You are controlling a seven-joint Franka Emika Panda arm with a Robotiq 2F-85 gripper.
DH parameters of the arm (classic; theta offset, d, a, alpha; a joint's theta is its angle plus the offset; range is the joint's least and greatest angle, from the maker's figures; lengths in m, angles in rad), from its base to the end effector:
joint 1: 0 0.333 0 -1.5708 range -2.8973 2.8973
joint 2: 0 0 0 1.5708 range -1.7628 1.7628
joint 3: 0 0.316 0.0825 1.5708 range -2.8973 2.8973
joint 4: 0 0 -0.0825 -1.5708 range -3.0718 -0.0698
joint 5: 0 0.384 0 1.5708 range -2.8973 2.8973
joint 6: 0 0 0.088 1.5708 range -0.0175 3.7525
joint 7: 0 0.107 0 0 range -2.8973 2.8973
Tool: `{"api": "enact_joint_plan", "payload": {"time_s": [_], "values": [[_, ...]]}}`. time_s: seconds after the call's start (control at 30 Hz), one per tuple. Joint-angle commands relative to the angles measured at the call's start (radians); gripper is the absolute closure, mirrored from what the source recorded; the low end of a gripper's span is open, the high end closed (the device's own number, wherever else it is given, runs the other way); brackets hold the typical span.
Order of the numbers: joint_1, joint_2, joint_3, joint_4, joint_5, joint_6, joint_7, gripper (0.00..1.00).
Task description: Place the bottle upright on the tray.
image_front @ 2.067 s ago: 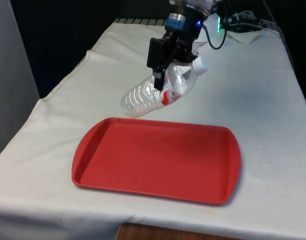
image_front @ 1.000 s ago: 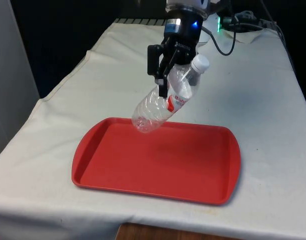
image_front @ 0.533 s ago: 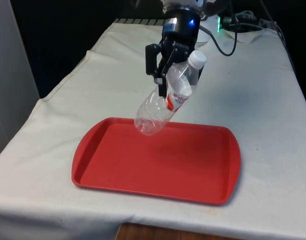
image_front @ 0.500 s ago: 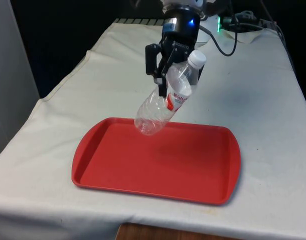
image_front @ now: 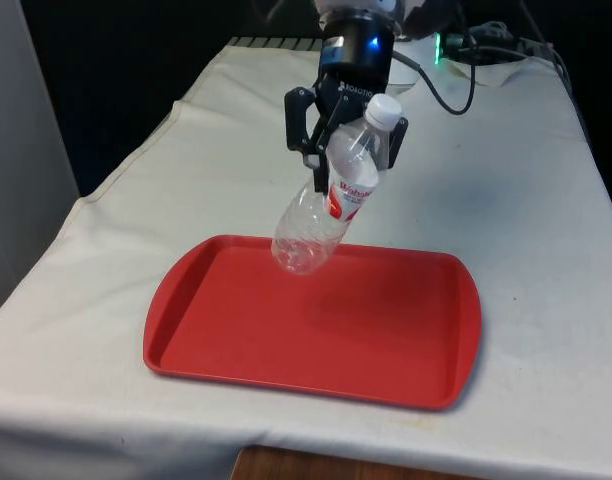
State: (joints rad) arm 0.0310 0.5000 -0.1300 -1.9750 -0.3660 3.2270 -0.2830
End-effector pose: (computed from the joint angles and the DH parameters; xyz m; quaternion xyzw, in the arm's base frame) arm 0.6590 -0.0223 0.2982 0.8889 0.2755 0.3364 0.1445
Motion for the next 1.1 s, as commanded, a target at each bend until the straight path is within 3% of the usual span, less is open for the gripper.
{"api": "enact_joint_plan", "payload": {"time_s": [0.0,0.17,0.2,0.23,0.5,0.53,0.57,0.77,0.8,0.83,1.07], "values": [[-0.020,0.003,0.028,-0.009,0.005,0.021,0.007,0.82],[-0.023,0.005,0.028,-0.018,0.004,0.045,0.049,0.82],[-0.003,0.004,0.000,-0.009,0.000,0.029,0.049,0.82],[-0.024,0.005,0.028,-0.020,0.003,0.049,0.055,0.82],[-0.032,0.006,0.032,-0.035,0.000,0.079,0.108,0.82],[-0.009,0.005,0.000,-0.026,0.000,0.063,0.110,0.82],[-0.034,0.007,0.033,-0.035,0.000,0.082,0.114,0.82],[-0.043,0.020,0.034,-0.035,-0.001,0.107,0.156,0.82],[-0.019,0.016,0.000,-0.030,0.000,0.093,0.157,0.82],[-0.044,0.022,0.034,-0.034,-0.002,0.111,0.162,0.82],[-0.054,0.047,0.032,-0.024,-0.003,0.142,0.213,0.82]]}}
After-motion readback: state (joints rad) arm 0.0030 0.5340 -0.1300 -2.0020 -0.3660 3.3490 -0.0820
